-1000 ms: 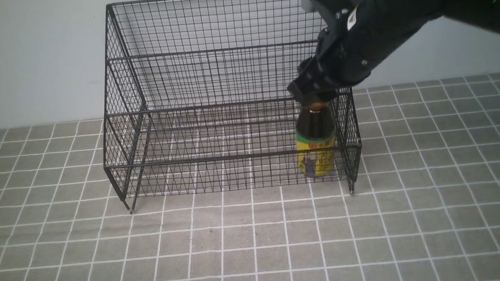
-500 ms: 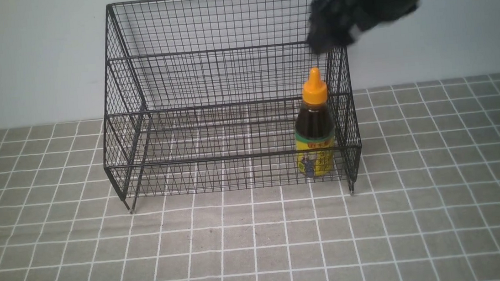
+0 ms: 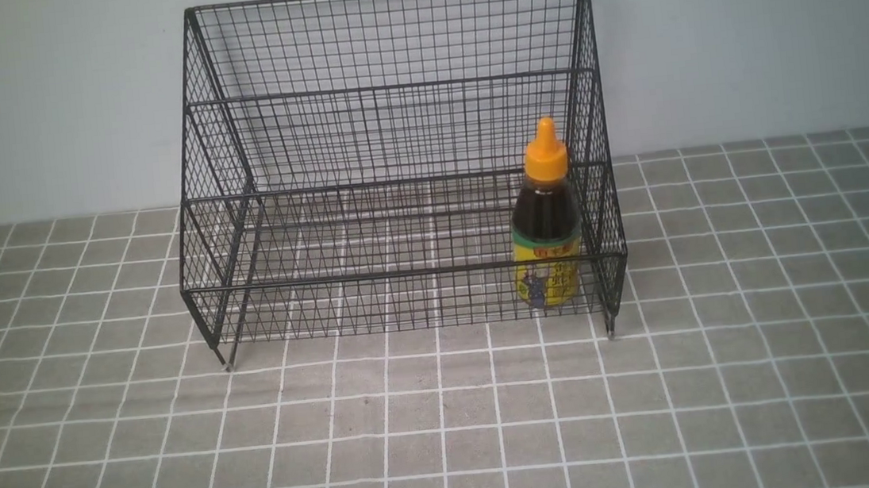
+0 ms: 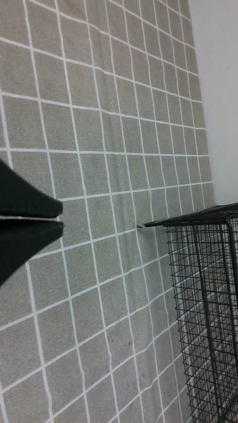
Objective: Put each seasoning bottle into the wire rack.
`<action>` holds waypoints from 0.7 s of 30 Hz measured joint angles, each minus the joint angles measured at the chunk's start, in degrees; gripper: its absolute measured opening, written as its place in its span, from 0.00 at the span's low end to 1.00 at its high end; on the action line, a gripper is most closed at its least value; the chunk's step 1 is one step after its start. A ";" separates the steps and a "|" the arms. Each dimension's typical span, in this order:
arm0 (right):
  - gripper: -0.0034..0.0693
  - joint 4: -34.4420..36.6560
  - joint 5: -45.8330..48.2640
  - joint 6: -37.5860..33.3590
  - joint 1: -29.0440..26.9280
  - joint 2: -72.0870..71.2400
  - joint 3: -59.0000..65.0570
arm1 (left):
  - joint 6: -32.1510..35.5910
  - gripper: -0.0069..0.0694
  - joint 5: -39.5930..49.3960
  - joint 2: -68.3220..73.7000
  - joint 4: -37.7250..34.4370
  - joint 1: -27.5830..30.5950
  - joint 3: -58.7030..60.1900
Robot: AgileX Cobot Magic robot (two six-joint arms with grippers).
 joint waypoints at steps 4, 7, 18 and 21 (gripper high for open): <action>0.03 0.12 -9.74 0.89 0.00 -17.58 19.99 | 0.00 0.08 0.00 0.00 0.00 0.00 0.00; 0.03 0.12 -19.62 4.08 0.00 -32.64 34.30 | 0.00 0.08 0.00 0.00 0.00 0.00 0.00; 0.03 2.97 -35.24 7.65 0.00 -43.87 56.16 | 0.00 0.08 0.00 0.00 -0.05 0.05 0.00; 0.03 4.04 -35.42 7.59 0.00 -43.41 56.96 | 0.00 0.08 0.00 0.00 -0.05 0.07 0.00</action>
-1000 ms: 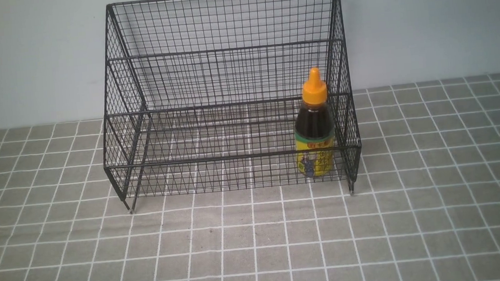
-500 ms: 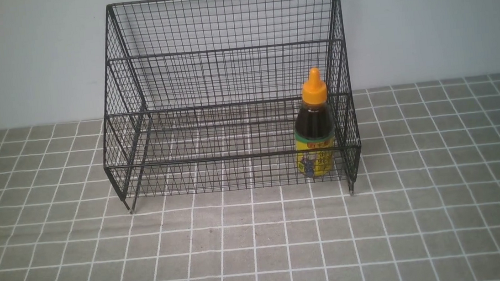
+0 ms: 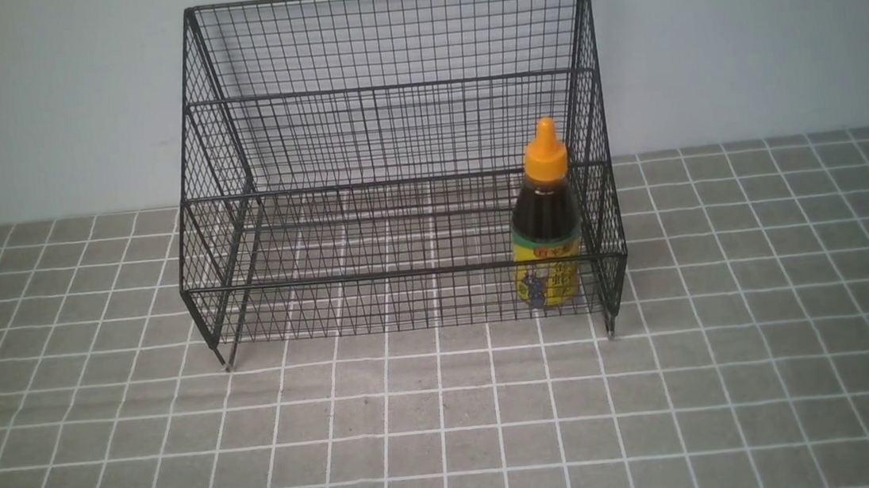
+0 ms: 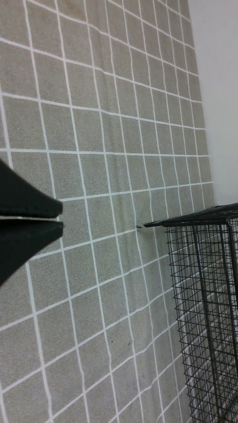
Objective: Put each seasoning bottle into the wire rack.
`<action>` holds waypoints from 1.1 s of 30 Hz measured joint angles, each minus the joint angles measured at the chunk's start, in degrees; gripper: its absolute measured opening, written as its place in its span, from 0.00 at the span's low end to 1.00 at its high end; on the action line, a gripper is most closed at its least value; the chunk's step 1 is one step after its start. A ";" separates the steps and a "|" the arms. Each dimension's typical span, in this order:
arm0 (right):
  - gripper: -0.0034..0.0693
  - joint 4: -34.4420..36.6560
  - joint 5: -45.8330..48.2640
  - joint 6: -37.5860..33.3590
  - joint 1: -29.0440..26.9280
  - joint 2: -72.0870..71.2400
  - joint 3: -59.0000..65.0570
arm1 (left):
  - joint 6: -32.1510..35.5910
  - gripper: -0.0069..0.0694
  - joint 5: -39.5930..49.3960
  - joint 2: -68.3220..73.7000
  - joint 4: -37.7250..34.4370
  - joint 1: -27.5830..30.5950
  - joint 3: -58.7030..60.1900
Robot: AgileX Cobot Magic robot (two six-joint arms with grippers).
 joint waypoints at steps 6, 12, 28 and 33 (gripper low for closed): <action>0.03 -0.14 0.23 -0.11 0.00 0.23 0.07 | 0.00 0.08 0.00 0.00 0.00 0.00 0.00; 0.03 -0.69 -1.30 -1.86 -0.07 0.23 2.44 | 0.00 0.08 0.00 0.00 0.00 0.00 0.00; 0.03 0.11 -10.81 -7.85 -22.92 0.34 30.43 | 0.00 0.08 0.00 0.00 0.00 0.00 0.00; 0.03 0.16 -10.84 -7.85 -22.92 0.34 30.43 | 0.00 0.08 0.00 0.00 0.00 0.00 0.00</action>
